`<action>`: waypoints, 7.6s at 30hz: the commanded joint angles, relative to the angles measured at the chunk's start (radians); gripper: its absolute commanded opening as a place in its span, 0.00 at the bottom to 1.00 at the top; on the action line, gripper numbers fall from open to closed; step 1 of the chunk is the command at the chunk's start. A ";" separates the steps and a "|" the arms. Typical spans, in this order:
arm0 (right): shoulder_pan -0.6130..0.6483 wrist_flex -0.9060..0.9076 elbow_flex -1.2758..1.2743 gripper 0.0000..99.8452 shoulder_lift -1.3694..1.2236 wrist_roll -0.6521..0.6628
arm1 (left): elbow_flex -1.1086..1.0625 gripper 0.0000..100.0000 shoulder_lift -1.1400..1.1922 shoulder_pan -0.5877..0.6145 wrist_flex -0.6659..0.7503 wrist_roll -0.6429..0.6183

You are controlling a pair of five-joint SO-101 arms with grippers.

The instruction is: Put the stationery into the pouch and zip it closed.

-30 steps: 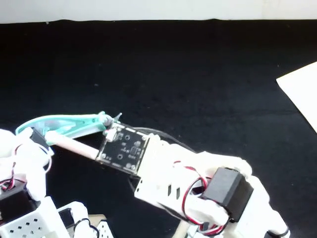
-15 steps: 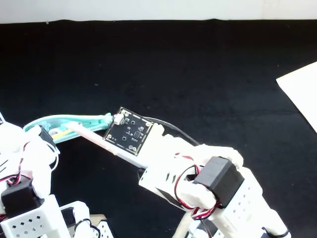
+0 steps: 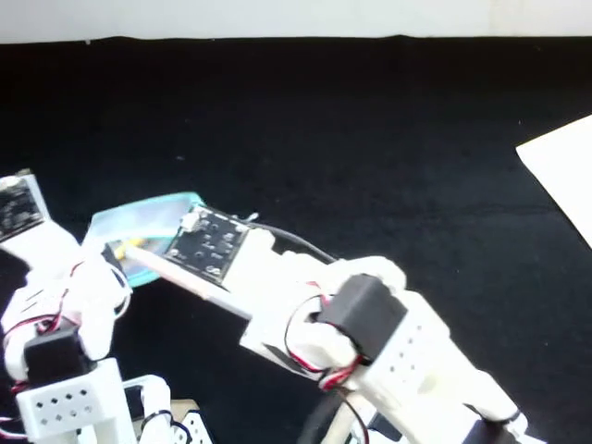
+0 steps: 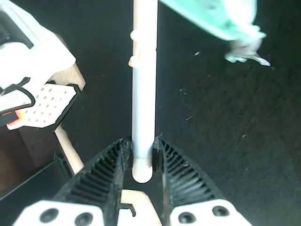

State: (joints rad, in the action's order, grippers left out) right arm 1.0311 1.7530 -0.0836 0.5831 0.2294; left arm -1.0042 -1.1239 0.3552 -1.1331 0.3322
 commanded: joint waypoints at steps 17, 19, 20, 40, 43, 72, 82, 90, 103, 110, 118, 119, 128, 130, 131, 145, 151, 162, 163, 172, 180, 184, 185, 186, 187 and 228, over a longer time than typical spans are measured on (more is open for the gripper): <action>0.012 0.010 0.262 0.01 -0.328 -0.259 | -0.139 0.01 0.010 -0.044 0.028 0.000; 0.013 0.010 0.346 0.01 -0.383 -0.265 | -0.140 0.01 0.010 -0.062 0.023 -0.003; 0.012 0.010 0.386 0.01 -0.406 -0.272 | -0.140 0.01 0.010 -0.070 0.023 -0.003; 0.093 -0.305 0.659 0.30 -0.584 -0.505 | -0.131 0.01 0.010 -0.091 0.026 -0.008; 0.093 -0.312 0.668 0.32 -0.579 -0.505 | -0.114 0.01 0.010 -0.090 0.028 -0.052; -0.605 -0.048 0.271 0.22 -0.050 -0.272 | 0.487 0.01 0.022 -0.090 -0.087 -0.241; -0.486 -0.228 -0.148 0.22 0.171 -0.269 | 0.479 0.01 0.024 -0.090 -0.086 -0.241; -0.303 -0.377 -0.547 0.23 0.251 -0.252 | 0.406 0.01 0.022 -0.090 -0.081 -0.241; -0.352 -0.684 -0.935 0.29 0.259 -0.187 | 0.383 0.01 0.030 -0.030 -0.029 -0.245; -0.348 -0.783 -0.990 0.29 0.259 -0.247 | 0.389 0.01 0.186 0.038 -0.023 -0.245; -0.323 -0.797 -0.980 0.29 0.259 -0.285 | 0.389 0.01 0.262 0.038 0.014 -0.244; -0.303 -0.812 -0.980 0.29 0.259 -0.287 | 0.389 0.01 0.268 0.038 0.014 -0.242; -0.101 -0.947 -0.989 0.29 0.259 -0.410 | 0.389 0.01 0.288 0.038 0.014 -0.241; -0.110 -0.947 -0.990 0.29 0.259 -0.405 | 0.389 0.01 0.288 0.038 0.014 -0.241; -0.120 -0.946 -0.992 0.29 0.259 -0.390 | 0.389 0.01 0.288 0.038 0.014 -0.241; -0.088 -0.951 -0.990 0.29 0.259 -0.370 | 0.383 0.01 0.289 0.038 0.008 -0.241; -0.214 -1.121 -1.046 0.29 0.248 -0.370 | 0.386 0.01 0.289 0.038 0.008 -0.241; -0.196 -1.259 -1.119 0.29 0.245 -0.368 | 0.383 0.01 0.289 0.038 0.006 -0.241; -0.197 -1.308 -1.148 0.29 0.245 -0.365 | 0.383 0.01 0.289 0.038 0.006 -0.241; -0.246 -1.567 -1.233 0.29 0.076 -0.261 | 0.381 0.01 0.289 0.038 0.006 -0.241; -0.384 -1.564 -1.096 0.00 -0.013 -0.256 | 0.381 0.01 0.289 0.038 0.006 -0.241; -0.501 -1.563 -1.084 0.00 0.021 -0.258 | 0.381 0.01 0.289 0.036 0.006 -0.241; -0.527 -1.563 -1.082 0.01 0.038 -0.258 | 0.381 0.01 0.289 0.036 0.006 -0.241; -0.555 -1.563 -1.081 0.01 0.061 -0.258 | 0.381 0.01 0.289 0.036 0.006 -0.241; -0.578 -1.561 -1.072 0.01 0.085 -0.258 | 0.381 0.01 0.289 0.036 0.006 -0.241; -0.410 -0.773 0.134 0.01 0.298 -0.258 | 0.384 0.01 0.282 0.033 0.009 -0.244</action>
State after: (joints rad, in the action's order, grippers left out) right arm 0.5754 0.9812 -0.0038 0.8899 -0.0330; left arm -0.6237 -0.8631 0.3844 -1.1347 0.0913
